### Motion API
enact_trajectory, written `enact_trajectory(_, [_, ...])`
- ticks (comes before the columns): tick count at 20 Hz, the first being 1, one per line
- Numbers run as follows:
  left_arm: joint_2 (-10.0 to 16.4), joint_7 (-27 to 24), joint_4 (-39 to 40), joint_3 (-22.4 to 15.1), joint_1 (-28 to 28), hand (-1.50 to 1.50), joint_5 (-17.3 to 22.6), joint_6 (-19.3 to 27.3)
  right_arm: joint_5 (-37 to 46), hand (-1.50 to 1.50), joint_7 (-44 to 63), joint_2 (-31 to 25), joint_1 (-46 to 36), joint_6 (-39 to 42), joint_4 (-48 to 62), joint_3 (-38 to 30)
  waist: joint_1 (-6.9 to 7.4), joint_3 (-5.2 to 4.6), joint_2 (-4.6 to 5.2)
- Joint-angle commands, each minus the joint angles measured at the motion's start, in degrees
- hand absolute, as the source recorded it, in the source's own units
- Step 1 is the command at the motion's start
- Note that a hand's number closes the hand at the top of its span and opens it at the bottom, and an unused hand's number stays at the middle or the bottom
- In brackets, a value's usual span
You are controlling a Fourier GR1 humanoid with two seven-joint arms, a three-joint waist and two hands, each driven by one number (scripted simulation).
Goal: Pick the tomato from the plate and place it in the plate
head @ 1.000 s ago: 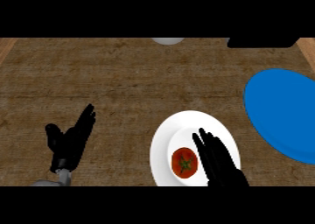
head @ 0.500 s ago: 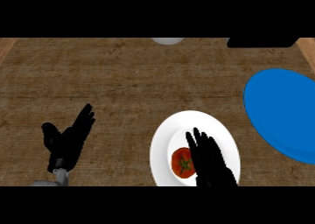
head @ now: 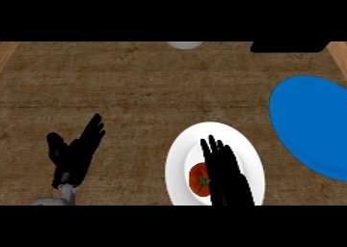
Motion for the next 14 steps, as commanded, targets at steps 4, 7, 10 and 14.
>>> enact_trajectory(4, [-1.16,4.23,-2.17,-1.07,1.4,0.0,-2.04,0.43,-0.07,-1.5,-1.12,0.64,0.07,-0.42,4.34,-0.05,-0.06,-0.34,0.27])
enact_trajectory(7, [-1.07,2.69,-1.82,-0.08,2.73,0.0,-1.04,-0.59,0.81,1.5,-4.27,-2.76,-1.87,1.81,6.79,-0.44,0.02,-0.35,0.28])
enact_trajectory(10, [-2.47,4.23,0.83,0.24,-2.21,0.0,-1.78,-0.06,3.16,1.5,-4.66,1.94,-8.95,-0.13,15.27,-2.35,0.03,-0.35,0.37])
enact_trajectory(14, [-3.08,1.03,-3.03,-0.81,4.67,0.0,-3.9,0.2,7.09,1.5,-2.7,1.89,-5.59,-0.81,11.48,0.71,0.06,-0.35,0.27])
